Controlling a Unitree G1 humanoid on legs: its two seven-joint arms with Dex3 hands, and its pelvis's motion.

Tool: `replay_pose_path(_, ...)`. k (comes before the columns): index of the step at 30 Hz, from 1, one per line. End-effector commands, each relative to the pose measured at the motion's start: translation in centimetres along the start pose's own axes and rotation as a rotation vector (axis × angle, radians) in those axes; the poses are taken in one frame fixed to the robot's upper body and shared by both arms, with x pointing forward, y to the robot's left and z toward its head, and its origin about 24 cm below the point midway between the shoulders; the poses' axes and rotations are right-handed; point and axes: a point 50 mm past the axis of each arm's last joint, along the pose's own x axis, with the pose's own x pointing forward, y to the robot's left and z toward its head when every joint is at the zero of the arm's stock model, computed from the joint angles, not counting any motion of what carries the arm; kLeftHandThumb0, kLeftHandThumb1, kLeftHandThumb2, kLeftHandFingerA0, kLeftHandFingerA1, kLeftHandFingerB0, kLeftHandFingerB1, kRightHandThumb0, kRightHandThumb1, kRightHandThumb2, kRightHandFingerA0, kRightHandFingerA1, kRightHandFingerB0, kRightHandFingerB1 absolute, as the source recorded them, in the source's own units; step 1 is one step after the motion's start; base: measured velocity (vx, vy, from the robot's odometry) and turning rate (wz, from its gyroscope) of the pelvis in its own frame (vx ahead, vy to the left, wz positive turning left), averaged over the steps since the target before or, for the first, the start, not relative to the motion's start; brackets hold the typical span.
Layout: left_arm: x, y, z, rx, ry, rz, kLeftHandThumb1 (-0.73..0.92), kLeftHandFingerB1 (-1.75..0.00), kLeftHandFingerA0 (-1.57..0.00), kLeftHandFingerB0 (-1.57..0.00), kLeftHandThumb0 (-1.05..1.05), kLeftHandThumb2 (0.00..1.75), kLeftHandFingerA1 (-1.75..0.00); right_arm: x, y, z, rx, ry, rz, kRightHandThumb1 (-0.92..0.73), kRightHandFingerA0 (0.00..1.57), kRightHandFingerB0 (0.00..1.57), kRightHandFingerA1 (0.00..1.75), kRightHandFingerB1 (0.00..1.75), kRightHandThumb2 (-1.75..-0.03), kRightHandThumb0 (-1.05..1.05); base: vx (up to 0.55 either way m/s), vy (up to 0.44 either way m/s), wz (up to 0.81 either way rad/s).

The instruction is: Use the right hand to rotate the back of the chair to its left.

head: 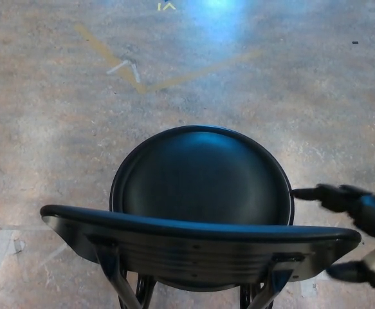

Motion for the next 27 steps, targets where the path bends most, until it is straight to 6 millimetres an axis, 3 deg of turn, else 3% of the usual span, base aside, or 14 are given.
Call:
replay_pose_path(1,0.0,0.0,-0.5,-0.02,0.025,0.012,0.77,-0.44,-0.59,-0.57,-0.49,0.63,-0.53,0.8,1.6,1.5,-0.004,-0.026,0.089,-0.62,0.0,0.0,0.24,0.26,-0.66,-1.05,0.0,0.0,0.0)
replay_pose_path(9,0.0,0.2,-0.7,-0.012,0.02,0.011,0.75,-0.44,-0.6,-0.57,-0.49,0.63,-0.53,2.5,2.6,4.5,0.043,-0.15,0.119,-0.67,0.0,0.0,0.24,0.26,-0.66,-1.05,0.0,0.0,0.0)
replay_pose_path(10,0.0,0.3,-0.6,0.001,0.019,0.011,0.75,-0.43,-0.58,-0.57,-0.51,0.63,-0.51,2.8,2.6,5.0,0.04,-0.167,0.123,-0.6,0.0,0.0,0.46,0.47,-1.08,-0.85,0.0,0.0,0.0)
replay_pose_path(11,0.0,0.3,-0.6,0.008,0.02,0.006,0.75,-0.43,-0.58,-0.57,-0.51,0.63,-0.51,3.0,2.5,5.4,0.04,-0.182,0.125,-0.6,0.0,0.0,0.46,0.47,-1.08,-0.85,0.0,0.0,0.0)
replay_pose_path(12,0.0,0.3,-0.6,0.029,0.019,0.007,0.75,-0.43,-0.58,-0.58,-0.52,0.62,-0.52,3.1,2.5,5.7,0.044,-0.19,0.125,-0.66,0.0,0.0,0.23,0.23,-0.67,-1.05,0.0,0.0,0.0)
replay_pose_path(13,0.0,0.4,-0.7,0.053,0.018,0.009,0.75,-0.43,-0.58,-0.58,-0.52,0.62,-0.52,3.2,2.5,5.9,0.048,-0.196,0.123,-0.66,0.0,0.0,0.23,0.23,-0.67,-1.05,0.0,0.0,0.0)
replay_pose_path(14,0.0,0.3,-0.7,0.022,0.018,0.004,0.73,-0.44,-0.59,-0.58,-0.48,0.62,-0.53,3.5,2.6,6.2,0.049,-0.213,0.118,-0.71,0.0,0.0,0.38,0.4,-1.11,-0.95,0.0,0.0,0.0)
replay_pose_path(16,0.0,0.3,-0.6,0.004,0.018,0.004,0.73,-0.44,-0.6,-0.6,-0.5,0.62,-0.51,5.3,2.8,8.0,0.049,-0.289,0.119,-0.71,0.0,0.0,0.32,0.34,-1.11,-1.05,0.0,0.0,0.0)
replay_pose_path(20,0.0,0.4,-0.6,-0.007,0.026,0.004,0.72,-0.43,-0.58,-0.58,-0.51,0.62,-0.5,6.4,3.1,9.2,0.052,-0.31,0.15,-0.7,0.0,0.0,0.33,0.36,-1.1,-1.05,0.0,0.0,0.0)
replay_pose_path(21,0.0,0.4,-0.6,0.005,0.028,0.005,0.73,-0.42,-0.6,-0.58,-0.51,0.62,-0.5,7.2,3.4,9.9,0.08,-0.321,0.166,-0.68,0.0,0.0,0.2,0.23,-0.68,-1.05,0.0,0.0,0.0)
replay_pose_path(22,0.0,0.4,-0.7,0.035,0.027,0.007,0.75,-0.42,-0.6,-0.58,-0.52,0.63,-0.5,7.9,3.8,10.8,0.088,-0.342,0.176,-0.69,0.0,0.0,0.34,0.37,-1.08,-1.05,0.0,0.0,0.0)
replay_pose_path(25,0.0,0.4,-0.9,0.027,0.024,0.003,0.73,-0.44,-0.61,-0.61,-0.51,0.62,-0.52,8.9,4.5,12.1,0.084,-0.384,0.19,-0.64,0.0,0.0,0.35,0.38,-1.07,-1.05,0.0,0.0,0.0)
replay_pose_path(26,-0.1,0.5,-1.0,-0.02,0.018,0.004,0.74,-0.44,-0.6,-0.58,-0.5,0.62,-0.51,9.7,5.0,12.8,0.095,-0.408,0.2,-0.72,0.0,0.0,0.17,0.16,-0.7,-1.05,0.0,0.0,0.0)
replay_pose_path(27,-0.1,0.5,-1.0,-0.057,0.016,0.007,0.74,-0.45,-0.63,-0.59,-0.48,0.62,-0.55,10.3,5.3,13.5,0.102,-0.421,0.214,-0.72,0.0,0.0,0.19,0.18,-0.69,-1.05,0.0,0.0,0.0)
